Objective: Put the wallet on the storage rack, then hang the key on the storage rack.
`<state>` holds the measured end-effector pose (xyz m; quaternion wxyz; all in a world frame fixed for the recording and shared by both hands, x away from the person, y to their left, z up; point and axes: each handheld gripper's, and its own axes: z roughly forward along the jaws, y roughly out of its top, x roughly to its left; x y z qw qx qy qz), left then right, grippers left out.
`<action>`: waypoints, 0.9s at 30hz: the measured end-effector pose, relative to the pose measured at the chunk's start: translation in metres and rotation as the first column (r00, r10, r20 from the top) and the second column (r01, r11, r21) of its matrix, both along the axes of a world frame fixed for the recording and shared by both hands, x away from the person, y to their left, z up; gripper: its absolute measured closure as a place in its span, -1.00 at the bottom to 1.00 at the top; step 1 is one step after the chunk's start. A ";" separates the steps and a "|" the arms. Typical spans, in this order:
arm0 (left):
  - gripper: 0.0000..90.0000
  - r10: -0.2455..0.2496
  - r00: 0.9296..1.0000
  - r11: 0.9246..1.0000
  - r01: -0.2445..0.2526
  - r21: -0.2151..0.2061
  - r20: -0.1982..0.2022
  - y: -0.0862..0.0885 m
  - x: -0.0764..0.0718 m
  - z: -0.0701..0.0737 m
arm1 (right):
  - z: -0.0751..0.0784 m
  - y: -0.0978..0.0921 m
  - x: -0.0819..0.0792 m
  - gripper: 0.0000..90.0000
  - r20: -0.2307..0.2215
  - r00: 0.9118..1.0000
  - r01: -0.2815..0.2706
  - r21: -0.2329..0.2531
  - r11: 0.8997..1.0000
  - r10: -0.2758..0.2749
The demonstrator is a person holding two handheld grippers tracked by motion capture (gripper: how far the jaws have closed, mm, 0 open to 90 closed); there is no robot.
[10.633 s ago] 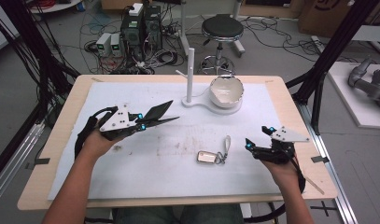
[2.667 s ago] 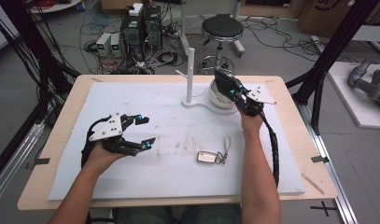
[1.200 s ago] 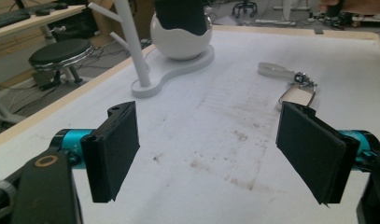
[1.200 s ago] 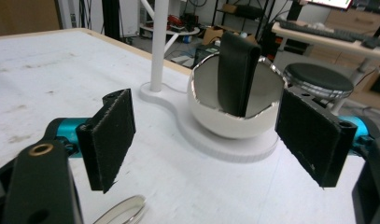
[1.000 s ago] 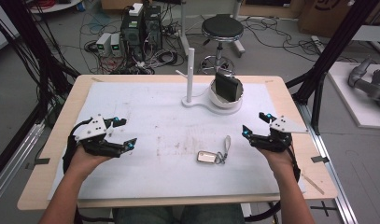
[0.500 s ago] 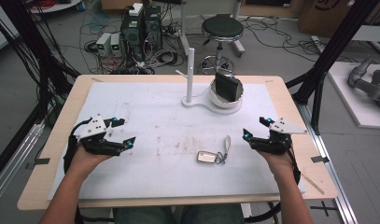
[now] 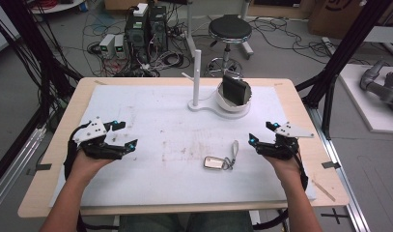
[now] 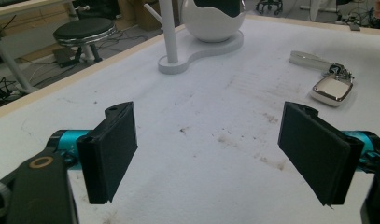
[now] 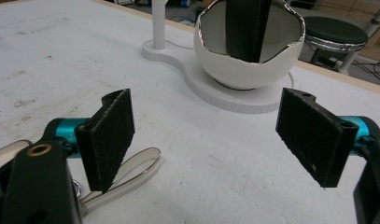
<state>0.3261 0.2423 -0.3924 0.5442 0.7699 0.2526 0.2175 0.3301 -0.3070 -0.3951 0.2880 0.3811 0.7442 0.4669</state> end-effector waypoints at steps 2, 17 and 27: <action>-0.57 0.001 1.000 1.000 -0.001 -0.002 0.004 0.000 0.000 0.001 | 0.001 0.001 -0.002 -0.56 -0.001 1.000 -0.002 0.008 1.000 0.002; -0.57 0.029 1.000 0.999 -0.029 -0.024 0.007 0.010 0.008 -0.002 | 0.006 0.025 -0.016 -0.56 -0.018 0.999 0.039 -0.029 0.999 -0.040; -0.57 0.031 0.999 1.000 -0.031 0.003 0.022 0.005 0.004 0.000 | 0.007 0.032 -0.034 -0.56 -0.011 0.993 0.120 -0.011 0.993 -0.120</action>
